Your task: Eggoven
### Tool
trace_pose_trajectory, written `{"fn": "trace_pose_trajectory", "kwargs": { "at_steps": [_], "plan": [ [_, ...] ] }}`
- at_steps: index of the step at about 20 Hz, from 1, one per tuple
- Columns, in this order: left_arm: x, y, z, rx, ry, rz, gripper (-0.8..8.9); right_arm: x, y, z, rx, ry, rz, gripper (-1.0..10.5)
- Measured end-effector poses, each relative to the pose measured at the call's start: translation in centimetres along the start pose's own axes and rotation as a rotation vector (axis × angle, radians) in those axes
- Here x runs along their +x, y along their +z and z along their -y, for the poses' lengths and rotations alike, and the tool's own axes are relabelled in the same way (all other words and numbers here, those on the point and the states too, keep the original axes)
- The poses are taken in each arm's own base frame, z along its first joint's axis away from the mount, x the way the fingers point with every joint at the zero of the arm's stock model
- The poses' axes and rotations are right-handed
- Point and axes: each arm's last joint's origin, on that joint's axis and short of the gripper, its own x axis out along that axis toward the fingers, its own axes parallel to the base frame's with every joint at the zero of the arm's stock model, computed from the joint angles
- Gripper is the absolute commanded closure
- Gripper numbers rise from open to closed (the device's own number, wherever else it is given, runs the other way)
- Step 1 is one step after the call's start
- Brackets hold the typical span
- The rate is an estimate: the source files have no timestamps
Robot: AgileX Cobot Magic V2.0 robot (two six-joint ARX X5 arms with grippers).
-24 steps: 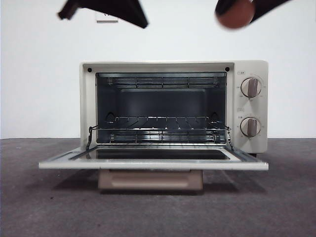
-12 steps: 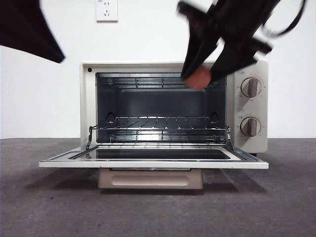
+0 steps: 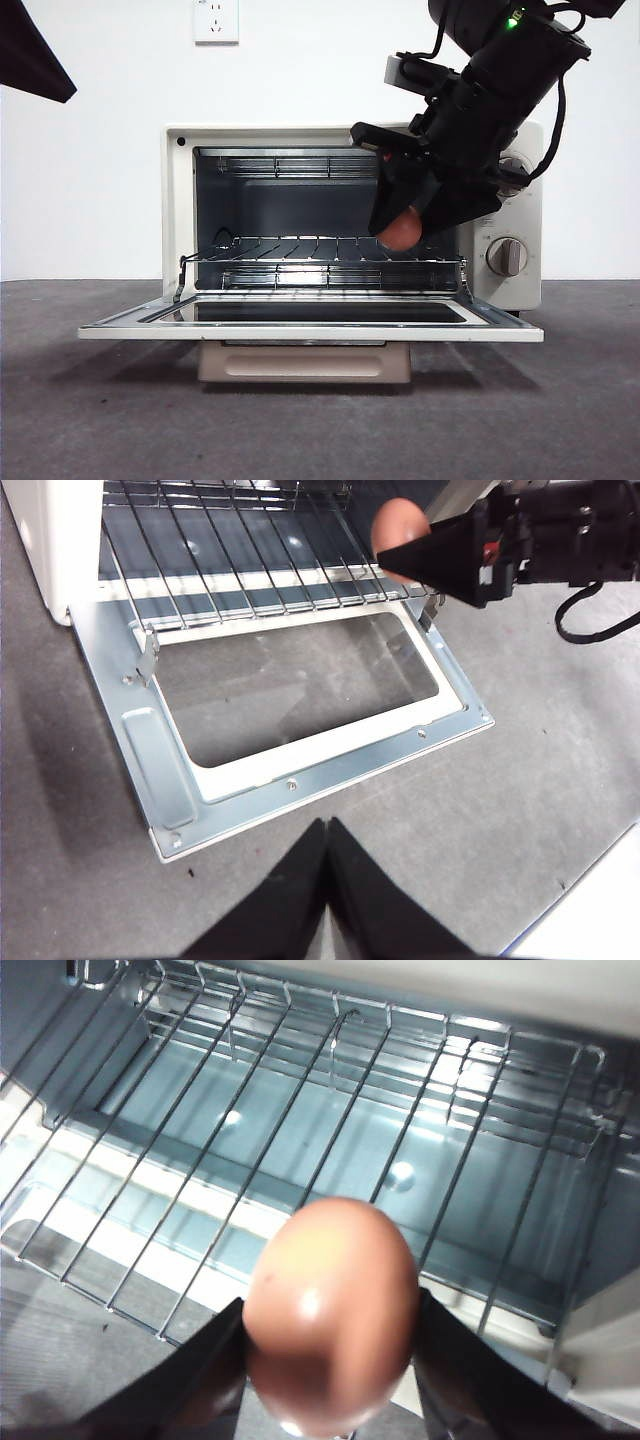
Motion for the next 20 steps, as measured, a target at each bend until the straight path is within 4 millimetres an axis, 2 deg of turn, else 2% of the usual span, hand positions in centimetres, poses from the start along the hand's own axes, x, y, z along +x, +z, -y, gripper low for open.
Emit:
{"fn": "trace_pose_trajectory", "kwargs": {
  "at_steps": [3,8,16,20],
  "plan": [
    [0.0,0.1,0.0,0.002,-0.001,0.006,8.07,0.3,-0.2,0.1,0.007,0.005,-0.016,9.4],
    [0.0,0.1,0.0,0.004,-0.001,0.006,8.07,0.3,-0.2,0.0,0.016,0.008,-0.018,6.8],
    [0.0,0.1,0.0,0.006,-0.001,0.006,8.07,0.1,-0.2,0.0,0.033,-0.005,-0.011,6.3],
    [0.2,0.1,-0.1,0.009,0.015,0.003,8.07,-1.3,0.3,-0.4,0.029,0.001,0.012,6.2]
  ]
}}
